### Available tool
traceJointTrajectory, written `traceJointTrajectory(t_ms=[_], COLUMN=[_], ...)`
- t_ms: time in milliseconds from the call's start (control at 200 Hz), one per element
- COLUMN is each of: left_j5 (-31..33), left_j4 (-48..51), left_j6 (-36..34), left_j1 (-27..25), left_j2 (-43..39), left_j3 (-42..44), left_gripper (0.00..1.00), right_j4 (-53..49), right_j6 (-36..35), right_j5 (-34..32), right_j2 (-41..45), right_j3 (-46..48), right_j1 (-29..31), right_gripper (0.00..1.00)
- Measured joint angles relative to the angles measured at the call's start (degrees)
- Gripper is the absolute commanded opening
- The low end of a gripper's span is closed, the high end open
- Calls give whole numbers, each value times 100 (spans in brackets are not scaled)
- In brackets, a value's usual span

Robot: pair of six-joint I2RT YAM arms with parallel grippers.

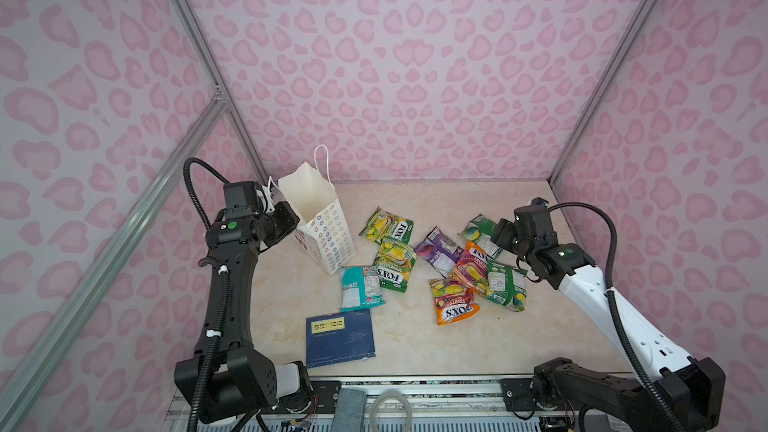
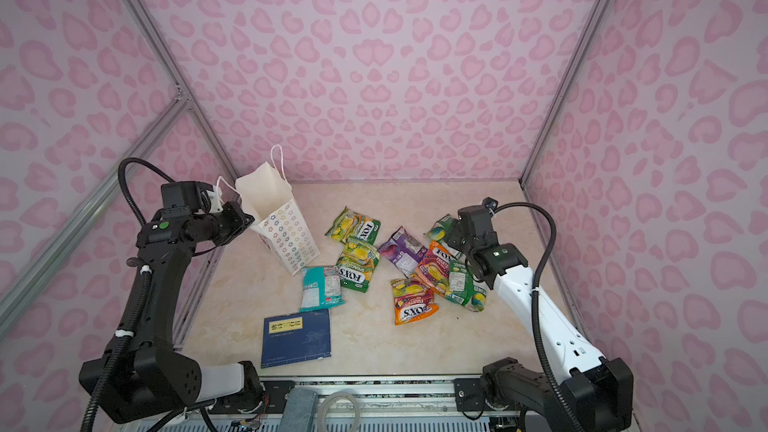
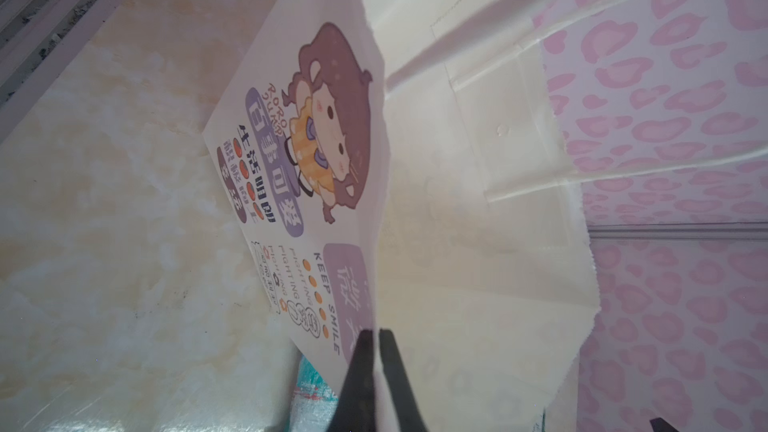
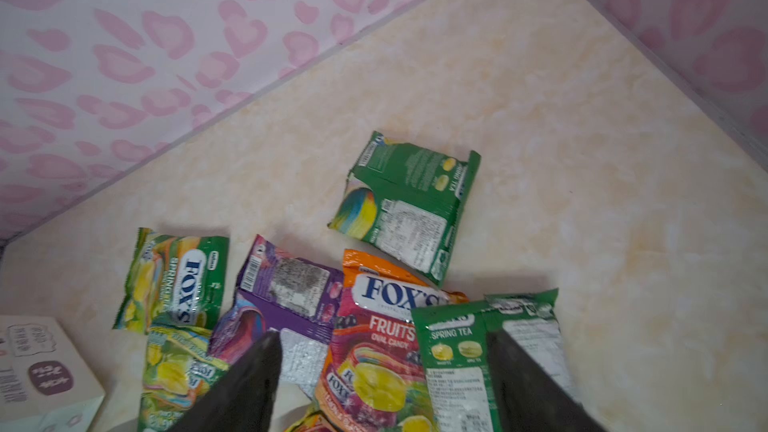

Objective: Place the snacks into the paper bag
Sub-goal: 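Lift the green Fox's Spring Tea bag with the right gripper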

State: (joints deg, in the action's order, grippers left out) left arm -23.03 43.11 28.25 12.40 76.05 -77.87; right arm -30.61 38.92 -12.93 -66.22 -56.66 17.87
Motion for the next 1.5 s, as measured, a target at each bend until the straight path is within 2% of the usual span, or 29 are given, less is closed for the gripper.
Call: traceJointTrajectory(t_ms=[110, 185, 275, 345, 600, 760, 920, 1030, 1375, 1500], left_j5=[-24, -59, -101, -118, -142, -153, -166, -188, -269, -313], left_j4=[-20, -28, -39, -42, -50, -63, -81, -83, -103, -162], left_j6=[7, 9, 24, 26, 31, 39, 50, 57, 70, 92], left_j1=[0, 0, 0, 0, 0, 0, 0, 0, 0, 0], left_j2=[20, 22, 22, 22, 22, 20, 20, 15, 9, -31], left_j3=[15, 26, 28, 28, 28, 28, 28, 28, 28, 170], left_gripper=[2, 2, 2, 2, 2, 2, 2, 2, 2, 2], right_j4=[-142, -149, -50, 17, 590, 1019, 1228, 1169, 914, 876], right_j6=[101, 160, 219, 212, 199, 190, 181, 184, 46, -39], right_j5=[-278, -264, -7, 393, 1405, 1867, 2061, 2094, 2216, 2234], right_j2=[251, 330, 420, 380, -339, -800, -835, -682, 4, 166], right_j3=[568, 940, 1537, 1860, 2284, 2378, 2433, 2439, 2308, 2291], right_j1=[-160, -588, -1191, -1410, -1685, -1801, -1840, -1847, -1853, -1862], right_gripper=[98, 98, 98, 98, 97, 78, 61, 53, 11, 4])
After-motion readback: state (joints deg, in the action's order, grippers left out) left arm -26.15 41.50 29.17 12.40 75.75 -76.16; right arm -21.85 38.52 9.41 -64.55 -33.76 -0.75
